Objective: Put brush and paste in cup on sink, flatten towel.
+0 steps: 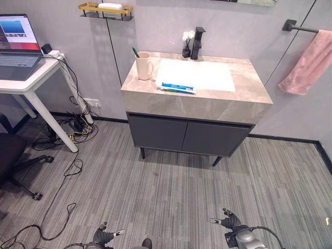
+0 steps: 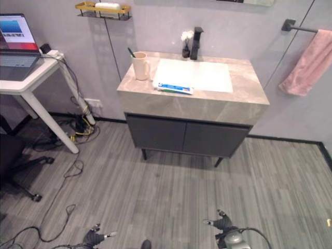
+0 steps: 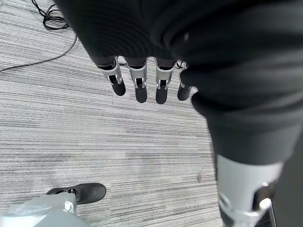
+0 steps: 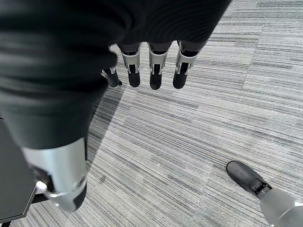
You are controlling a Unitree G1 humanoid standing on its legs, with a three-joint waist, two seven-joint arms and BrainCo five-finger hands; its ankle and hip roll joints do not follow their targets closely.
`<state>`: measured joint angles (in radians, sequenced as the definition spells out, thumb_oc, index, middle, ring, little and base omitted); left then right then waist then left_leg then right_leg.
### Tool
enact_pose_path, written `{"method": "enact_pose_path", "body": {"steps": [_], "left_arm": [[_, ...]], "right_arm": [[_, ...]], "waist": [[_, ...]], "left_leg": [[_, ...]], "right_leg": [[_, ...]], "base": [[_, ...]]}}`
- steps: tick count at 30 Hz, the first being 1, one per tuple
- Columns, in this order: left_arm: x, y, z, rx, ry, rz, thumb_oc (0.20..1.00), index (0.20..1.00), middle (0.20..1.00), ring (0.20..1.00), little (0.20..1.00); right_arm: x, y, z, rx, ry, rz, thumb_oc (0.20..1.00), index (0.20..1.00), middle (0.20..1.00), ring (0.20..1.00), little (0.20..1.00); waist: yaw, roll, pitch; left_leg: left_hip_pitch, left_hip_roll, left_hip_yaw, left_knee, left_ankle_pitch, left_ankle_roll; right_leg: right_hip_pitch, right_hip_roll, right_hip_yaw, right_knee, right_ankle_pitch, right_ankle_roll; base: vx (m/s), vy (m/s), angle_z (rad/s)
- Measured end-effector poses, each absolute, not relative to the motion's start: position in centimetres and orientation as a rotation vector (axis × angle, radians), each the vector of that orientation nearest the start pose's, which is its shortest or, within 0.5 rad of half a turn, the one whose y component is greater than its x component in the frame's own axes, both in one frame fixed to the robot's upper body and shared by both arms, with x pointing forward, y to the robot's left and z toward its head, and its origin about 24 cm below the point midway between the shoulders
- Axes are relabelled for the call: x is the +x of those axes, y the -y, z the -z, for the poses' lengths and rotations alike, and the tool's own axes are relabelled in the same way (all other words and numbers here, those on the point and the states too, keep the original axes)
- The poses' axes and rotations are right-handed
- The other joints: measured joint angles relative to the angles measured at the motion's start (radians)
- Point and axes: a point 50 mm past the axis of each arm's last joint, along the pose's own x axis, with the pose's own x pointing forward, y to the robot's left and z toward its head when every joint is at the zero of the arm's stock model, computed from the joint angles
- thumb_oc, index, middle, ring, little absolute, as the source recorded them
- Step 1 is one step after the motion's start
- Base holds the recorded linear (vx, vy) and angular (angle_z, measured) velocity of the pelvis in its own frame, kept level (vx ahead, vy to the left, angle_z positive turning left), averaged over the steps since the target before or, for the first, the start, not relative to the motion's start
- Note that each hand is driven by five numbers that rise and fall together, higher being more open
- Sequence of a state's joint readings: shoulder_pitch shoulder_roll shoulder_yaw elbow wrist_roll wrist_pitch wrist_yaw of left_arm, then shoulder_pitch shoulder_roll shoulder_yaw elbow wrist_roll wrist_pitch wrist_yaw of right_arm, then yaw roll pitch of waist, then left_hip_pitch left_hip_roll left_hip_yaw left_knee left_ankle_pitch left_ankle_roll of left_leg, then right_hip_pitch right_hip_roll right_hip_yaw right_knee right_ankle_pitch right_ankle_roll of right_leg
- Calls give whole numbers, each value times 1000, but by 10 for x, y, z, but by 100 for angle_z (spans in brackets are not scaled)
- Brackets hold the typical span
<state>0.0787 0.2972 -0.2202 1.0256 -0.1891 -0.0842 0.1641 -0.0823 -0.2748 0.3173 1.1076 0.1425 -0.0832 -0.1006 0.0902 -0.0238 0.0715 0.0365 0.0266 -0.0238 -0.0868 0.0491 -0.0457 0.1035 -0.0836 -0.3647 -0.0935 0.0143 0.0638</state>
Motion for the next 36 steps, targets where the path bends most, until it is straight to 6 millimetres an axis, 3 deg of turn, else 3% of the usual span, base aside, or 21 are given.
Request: {"method": "enact_pose_path", "body": {"steps": [20,23,25,26,30,36], "left_arm": [[105,-242,146,280,-1017,-202,1000,1000,1000,1000,1000],[125,-240,140,281,-961,-192,1000,1000,1000,1000,1000],[147,-249,130,304,-902,-205,1000,1000,1000,1000,1000],[150,-249,129,305,-897,-207,1000,1000,1000,1000,1000],[140,-251,133,304,-931,-217,1000,1000,1000,1000,1000],[127,-250,139,298,-980,-224,1000,1000,1000,1000,1000]], "right_arm": [[153,221,140,-354,-953,-2,1000,1000,1000,1000,1000],[169,220,133,-376,-912,-16,1000,1000,1000,1000,1000],[185,208,128,-374,-871,-55,1000,1000,1000,1000,1000],[186,205,128,-374,-864,-63,1000,1000,1000,1000,1000],[187,201,127,-392,-852,-86,1000,1000,1000,1000,1000],[180,206,131,-383,-877,-67,1000,1000,1000,1000,1000]], "waist": [[4,-7,17],[4,5,71],[6,-23,116],[6,-26,120],[5,-30,131],[3,-35,127]], "left_leg": [[12,-6,24,13,-10,13],[-50,-6,34,101,-36,32],[-102,-35,33,185,-65,35],[-108,-37,34,205,-74,38],[-110,-37,37,282,-131,40],[-108,-32,36,295,-133,45]], "right_leg": [[2,-6,25,9,3,4],[-126,-47,34,234,-57,14],[-184,-95,26,346,-120,10],[-187,-101,27,358,-126,12],[-187,-116,30,418,-171,7],[-183,-114,29,437,-184,1]], "base": [[-19,46,-4],[-137,61,-9],[-47,14,3],[3,-8,5],[18,-6,-3],[48,13,0]]}}
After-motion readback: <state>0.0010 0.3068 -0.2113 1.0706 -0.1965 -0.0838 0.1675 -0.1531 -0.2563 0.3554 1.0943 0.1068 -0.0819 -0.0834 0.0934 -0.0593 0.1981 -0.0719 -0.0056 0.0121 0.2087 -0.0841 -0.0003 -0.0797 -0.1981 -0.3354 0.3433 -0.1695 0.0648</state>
